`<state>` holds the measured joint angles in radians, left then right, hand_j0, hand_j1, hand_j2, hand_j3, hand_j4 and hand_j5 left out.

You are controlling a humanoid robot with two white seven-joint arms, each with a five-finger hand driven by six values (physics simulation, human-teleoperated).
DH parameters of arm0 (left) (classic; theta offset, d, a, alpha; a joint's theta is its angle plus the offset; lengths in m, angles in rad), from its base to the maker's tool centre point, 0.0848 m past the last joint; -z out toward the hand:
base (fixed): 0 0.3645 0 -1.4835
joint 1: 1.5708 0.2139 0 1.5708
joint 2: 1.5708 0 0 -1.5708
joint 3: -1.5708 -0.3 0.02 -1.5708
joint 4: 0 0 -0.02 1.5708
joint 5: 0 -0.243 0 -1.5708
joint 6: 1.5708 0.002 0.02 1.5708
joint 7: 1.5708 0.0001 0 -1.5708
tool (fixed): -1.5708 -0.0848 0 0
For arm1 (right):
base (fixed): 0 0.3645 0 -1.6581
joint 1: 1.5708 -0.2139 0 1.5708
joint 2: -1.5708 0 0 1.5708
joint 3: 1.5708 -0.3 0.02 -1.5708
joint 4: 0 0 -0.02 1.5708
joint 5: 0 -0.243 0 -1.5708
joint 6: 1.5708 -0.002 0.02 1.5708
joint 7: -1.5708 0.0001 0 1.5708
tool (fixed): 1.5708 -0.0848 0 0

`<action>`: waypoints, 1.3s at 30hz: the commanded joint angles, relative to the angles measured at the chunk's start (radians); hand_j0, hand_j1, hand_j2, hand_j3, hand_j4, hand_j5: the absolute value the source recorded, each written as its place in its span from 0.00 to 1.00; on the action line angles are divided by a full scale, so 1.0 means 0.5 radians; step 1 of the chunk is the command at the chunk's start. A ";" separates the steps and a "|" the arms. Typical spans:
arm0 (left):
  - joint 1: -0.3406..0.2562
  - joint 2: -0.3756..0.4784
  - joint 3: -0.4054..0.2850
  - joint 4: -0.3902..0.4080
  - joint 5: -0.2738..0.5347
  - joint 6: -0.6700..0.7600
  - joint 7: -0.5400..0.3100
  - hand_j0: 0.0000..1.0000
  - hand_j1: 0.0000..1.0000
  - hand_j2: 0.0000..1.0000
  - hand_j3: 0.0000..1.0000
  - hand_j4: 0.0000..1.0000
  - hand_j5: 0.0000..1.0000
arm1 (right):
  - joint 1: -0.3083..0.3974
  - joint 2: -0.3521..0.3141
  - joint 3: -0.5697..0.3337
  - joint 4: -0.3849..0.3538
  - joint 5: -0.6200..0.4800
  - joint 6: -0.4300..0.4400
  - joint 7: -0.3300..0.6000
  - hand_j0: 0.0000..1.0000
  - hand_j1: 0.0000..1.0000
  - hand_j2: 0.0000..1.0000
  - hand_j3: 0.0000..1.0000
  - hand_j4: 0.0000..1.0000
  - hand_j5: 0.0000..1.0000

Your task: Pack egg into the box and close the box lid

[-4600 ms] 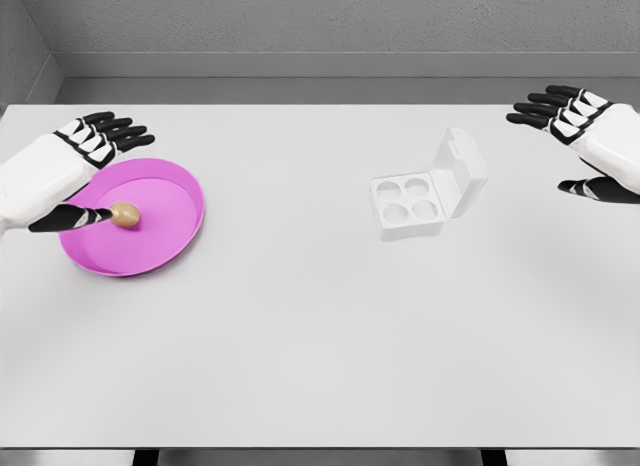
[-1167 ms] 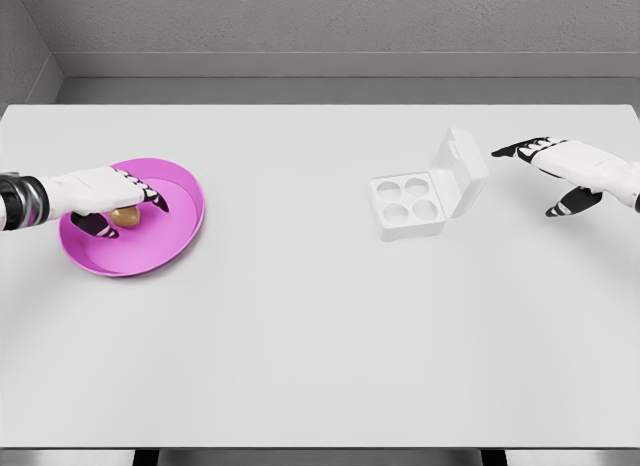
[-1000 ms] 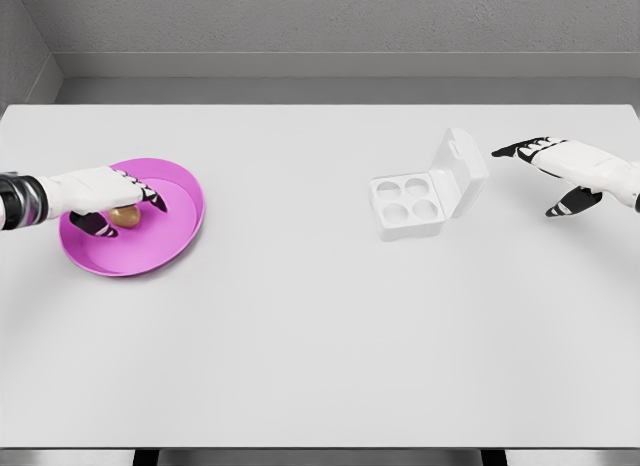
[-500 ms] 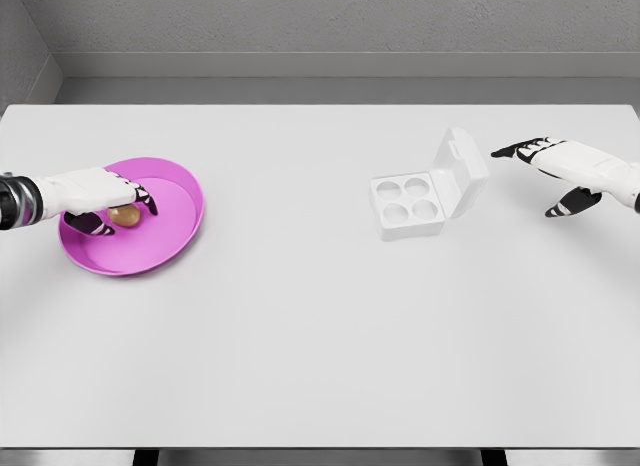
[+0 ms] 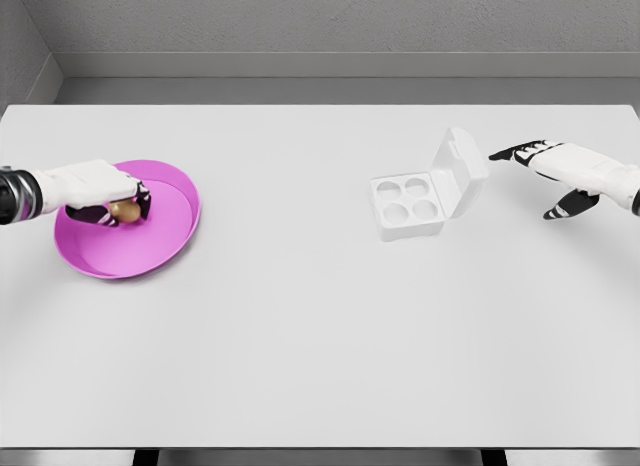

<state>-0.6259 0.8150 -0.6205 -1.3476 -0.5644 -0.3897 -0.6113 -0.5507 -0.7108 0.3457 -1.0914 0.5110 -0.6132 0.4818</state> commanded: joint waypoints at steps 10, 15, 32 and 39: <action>0.003 -0.016 0.097 -0.130 0.009 0.003 0.001 0.40 0.40 0.40 0.40 0.40 0.40 | 0.000 -0.008 -0.001 0.005 -0.010 0.005 0.000 1.00 1.00 1.00 1.00 1.00 1.00; 0.006 -0.056 0.158 -0.198 0.006 0.003 0.001 0.40 0.40 0.40 0.40 0.40 0.40 | 0.000 -0.005 -0.001 0.005 -0.010 0.005 0.000 1.00 1.00 1.00 1.00 1.00 1.00; -0.012 -0.280 0.222 -0.287 0.006 0.003 0.001 0.39 0.39 0.39 0.39 0.39 0.39 | 0.000 -0.011 -0.004 0.001 -0.013 0.005 0.000 1.00 1.00 1.00 1.00 1.00 1.00; -0.031 -0.406 0.235 -0.308 0.003 0.000 0.001 0.37 0.37 0.37 0.37 0.37 0.37 | 0.000 -0.008 -0.004 0.001 -0.010 0.005 0.000 1.00 1.00 1.00 1.00 1.00 1.00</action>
<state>-0.6412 0.6300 -0.5042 -1.4972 -0.5649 -0.3912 -0.6116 -0.5507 -0.7139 0.3456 -1.0899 0.5120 -0.6132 0.4821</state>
